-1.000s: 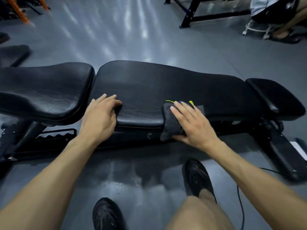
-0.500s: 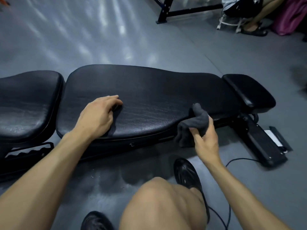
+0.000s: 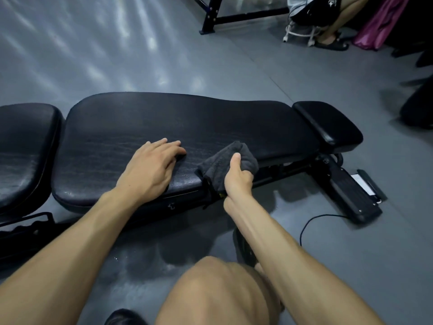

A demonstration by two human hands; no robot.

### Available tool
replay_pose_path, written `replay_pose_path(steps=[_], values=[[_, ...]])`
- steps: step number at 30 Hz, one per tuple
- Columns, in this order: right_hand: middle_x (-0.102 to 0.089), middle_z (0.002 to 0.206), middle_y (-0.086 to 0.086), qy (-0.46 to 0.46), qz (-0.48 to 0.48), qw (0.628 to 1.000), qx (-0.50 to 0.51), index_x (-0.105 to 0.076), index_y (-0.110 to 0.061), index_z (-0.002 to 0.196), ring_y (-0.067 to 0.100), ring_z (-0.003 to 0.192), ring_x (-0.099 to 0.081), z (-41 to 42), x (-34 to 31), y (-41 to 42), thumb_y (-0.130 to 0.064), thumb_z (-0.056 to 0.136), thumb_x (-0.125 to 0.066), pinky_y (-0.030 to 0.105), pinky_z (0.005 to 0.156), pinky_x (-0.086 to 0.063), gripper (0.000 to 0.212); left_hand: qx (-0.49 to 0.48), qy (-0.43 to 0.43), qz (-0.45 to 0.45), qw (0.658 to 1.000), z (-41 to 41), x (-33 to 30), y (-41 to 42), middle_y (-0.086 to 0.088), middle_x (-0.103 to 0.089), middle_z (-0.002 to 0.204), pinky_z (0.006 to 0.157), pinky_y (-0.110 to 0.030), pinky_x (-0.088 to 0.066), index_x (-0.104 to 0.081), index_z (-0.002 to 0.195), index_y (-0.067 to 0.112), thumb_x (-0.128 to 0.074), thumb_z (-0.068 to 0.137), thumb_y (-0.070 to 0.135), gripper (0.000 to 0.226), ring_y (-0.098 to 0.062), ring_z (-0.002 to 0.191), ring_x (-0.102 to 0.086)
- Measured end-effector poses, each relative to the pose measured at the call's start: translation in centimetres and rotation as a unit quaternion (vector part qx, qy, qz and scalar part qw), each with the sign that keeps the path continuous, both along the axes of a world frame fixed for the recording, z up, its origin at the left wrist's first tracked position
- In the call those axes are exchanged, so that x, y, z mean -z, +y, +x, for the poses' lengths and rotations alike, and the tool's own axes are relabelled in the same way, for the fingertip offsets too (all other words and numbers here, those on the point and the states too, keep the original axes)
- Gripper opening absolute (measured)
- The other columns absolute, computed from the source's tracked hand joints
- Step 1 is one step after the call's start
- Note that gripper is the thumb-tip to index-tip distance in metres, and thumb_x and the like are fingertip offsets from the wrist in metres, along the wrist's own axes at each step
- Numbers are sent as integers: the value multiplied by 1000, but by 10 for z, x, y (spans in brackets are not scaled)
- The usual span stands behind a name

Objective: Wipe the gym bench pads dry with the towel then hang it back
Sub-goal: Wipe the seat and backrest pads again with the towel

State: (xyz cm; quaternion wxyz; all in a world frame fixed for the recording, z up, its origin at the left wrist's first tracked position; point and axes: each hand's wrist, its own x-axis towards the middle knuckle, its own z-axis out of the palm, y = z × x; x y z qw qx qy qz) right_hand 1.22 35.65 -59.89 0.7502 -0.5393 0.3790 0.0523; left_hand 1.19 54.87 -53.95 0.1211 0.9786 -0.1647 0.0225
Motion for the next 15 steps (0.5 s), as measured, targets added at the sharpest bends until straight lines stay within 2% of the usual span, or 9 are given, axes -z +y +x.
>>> replay_pose_path(steps=[2, 5, 8, 10, 15], values=[[-40, 155, 9, 22, -9, 1000, -8, -24, -4, 156, 32, 133, -50, 18, -3, -16, -65, 97, -45, 45, 110, -46, 87, 1, -3, -6, 1000, 0, 1, 0, 4, -49, 155, 122, -49, -24, -60, 135, 25, -44, 105, 15, 35, -25, 149, -36], [-41, 155, 9, 36, -13, 999, 34, -34, -9, 154, 35, 131, -53, 37, -11, -46, -58, 100, -46, 49, 106, -49, 74, 1, -1, -16, 1000, -1, 1, 1, 4, -48, 155, 123, -48, -22, -60, 136, 25, -42, 105, 16, 36, -24, 150, -35], [-39, 152, 16, 48, -53, 994, 81, -37, 0, 149, 37, 128, -51, 44, -16, -60, -56, 102, -42, 44, 103, -48, 73, 1, -2, -17, 1000, -3, 0, -1, 3, -49, 155, 123, -49, -22, -60, 135, 25, -43, 105, 14, 37, -24, 150, -35], [-41, 148, 20, 40, -46, 993, 101, -31, 4, 144, 38, 127, -51, 38, -18, -53, -56, 101, -44, 41, 97, -45, 75, -5, -3, -18, 1000, -2, 0, -3, 3, -50, 154, 123, -49, -23, -61, 134, 25, -43, 105, 12, 37, -25, 149, -36], [-41, 154, 15, 38, -16, 998, 46, -10, 2, 158, 35, 135, -48, 30, -1, -45, -62, 100, -42, 45, 113, -41, 92, -33, -16, 55, 998, 3, 5, -11, 10, -43, 158, 122, -49, -24, -52, 144, 37, -44, 104, 17, 46, -22, 150, -34]])
